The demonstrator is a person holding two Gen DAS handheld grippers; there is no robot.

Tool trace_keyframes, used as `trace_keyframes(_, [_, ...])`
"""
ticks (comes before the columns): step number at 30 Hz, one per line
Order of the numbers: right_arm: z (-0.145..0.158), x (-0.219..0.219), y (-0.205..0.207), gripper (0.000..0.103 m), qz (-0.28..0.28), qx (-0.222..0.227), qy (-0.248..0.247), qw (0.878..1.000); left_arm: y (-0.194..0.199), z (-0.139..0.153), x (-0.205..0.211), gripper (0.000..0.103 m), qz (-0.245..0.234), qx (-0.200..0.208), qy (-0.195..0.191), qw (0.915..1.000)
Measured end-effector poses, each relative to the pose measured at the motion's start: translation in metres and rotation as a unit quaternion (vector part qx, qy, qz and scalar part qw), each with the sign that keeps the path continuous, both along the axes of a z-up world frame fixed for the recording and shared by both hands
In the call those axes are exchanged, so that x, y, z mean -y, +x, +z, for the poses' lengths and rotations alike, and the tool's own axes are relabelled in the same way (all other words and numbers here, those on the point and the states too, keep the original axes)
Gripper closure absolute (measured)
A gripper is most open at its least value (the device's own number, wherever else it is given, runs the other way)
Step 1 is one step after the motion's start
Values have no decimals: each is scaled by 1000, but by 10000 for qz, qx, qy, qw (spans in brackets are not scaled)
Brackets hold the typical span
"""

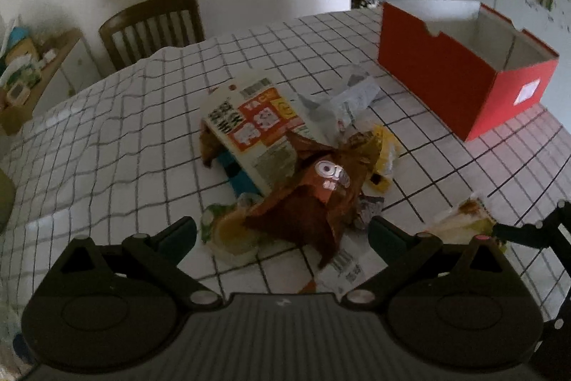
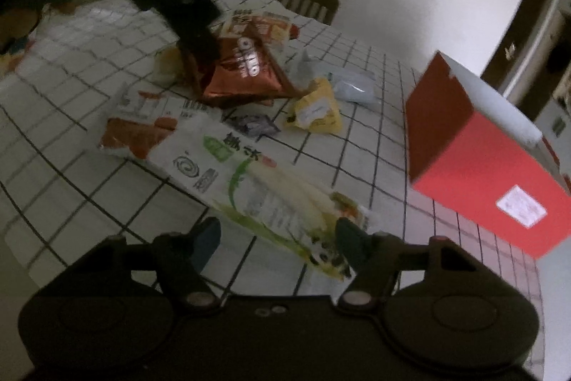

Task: Organize snacks
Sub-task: 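Grasp the brown Oreo packet with the left tool while the right tool grasps the white-green bamboo-shoot packet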

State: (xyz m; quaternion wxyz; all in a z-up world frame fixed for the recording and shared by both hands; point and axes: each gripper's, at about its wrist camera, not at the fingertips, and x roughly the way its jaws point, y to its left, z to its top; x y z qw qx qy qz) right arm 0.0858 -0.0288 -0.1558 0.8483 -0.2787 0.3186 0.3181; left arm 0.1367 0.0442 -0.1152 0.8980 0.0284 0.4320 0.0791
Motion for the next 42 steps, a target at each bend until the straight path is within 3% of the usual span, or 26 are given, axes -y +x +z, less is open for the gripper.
trace_keyframes(8, [-6,-10,-2,43,453,455,-138,9978,32,-20,10,0,-277,-120,460,9985])
trace_keyframes(12, [-5,-11,-1,54,501,449,-109,9977,42,-30,22,0,-659,-163,758,9948])
trace_keyframes(17, [-7,-15,-3,68,615,508,-130,9967,53,-40,26,1,-684,-239,906,9932])
trace_keyframes(18, [-8,-16,-3,71,638,521,-138,9965,55,-40,26,5,-688,-239,897,9933])
trace_keyframes(20, [-8,-18,-5,75,666,538,-149,9962,57,-42,26,21,-691,-296,861,9934])
trace_keyframes(22, [-8,-20,-6,87,677,574,-144,9959,58,-41,25,27,-663,-314,771,9943])
trace_keyframes(23, [-7,-21,-7,89,645,613,-127,9960,57,-40,24,33,-649,-305,726,9948])
trace_keyframes(27, [2,-17,-5,98,471,679,47,9966,54,-36,21,43,-515,-276,587,9966])
trace_keyframes(28, [4,-16,-4,100,448,683,77,9966,53,-35,19,57,-507,-267,482,9972])
trace_keyframes(42, [41,1,13,103,-257,591,484,9967,38,3,-7,59,91,170,-274,9994])
